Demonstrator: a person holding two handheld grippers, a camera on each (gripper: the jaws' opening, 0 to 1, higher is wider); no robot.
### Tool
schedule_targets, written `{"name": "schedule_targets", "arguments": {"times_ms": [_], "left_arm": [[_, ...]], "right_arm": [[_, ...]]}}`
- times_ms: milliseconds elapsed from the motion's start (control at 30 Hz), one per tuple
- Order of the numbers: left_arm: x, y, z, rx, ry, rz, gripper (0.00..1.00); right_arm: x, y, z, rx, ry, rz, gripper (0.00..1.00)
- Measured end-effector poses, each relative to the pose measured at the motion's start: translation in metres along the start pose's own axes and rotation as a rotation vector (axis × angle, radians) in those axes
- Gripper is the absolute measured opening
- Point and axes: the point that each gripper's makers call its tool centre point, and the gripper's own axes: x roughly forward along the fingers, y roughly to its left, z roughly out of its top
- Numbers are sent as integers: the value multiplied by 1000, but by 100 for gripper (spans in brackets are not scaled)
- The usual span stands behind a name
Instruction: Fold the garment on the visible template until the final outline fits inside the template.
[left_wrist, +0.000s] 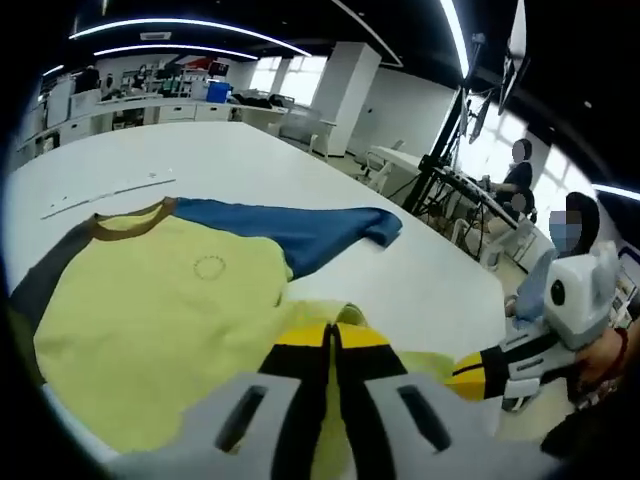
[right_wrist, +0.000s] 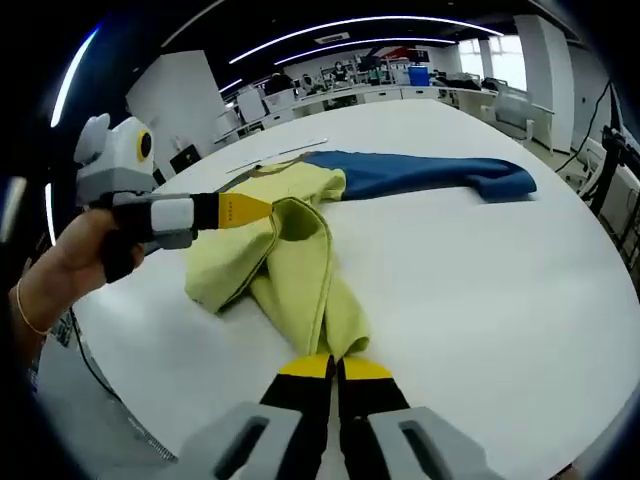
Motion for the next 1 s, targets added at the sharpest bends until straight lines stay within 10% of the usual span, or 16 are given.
{"name": "schedule_targets", "arguments": {"times_ms": [533,1000], "left_arm": [[-74,27,9,27,-110,132,34],[-116,46,-44,-45,-82,253,35]], "right_arm": [[-14,-7,21,-149,-56,-34,24],[-4,-16,37,-188,-62,7,23]]}}
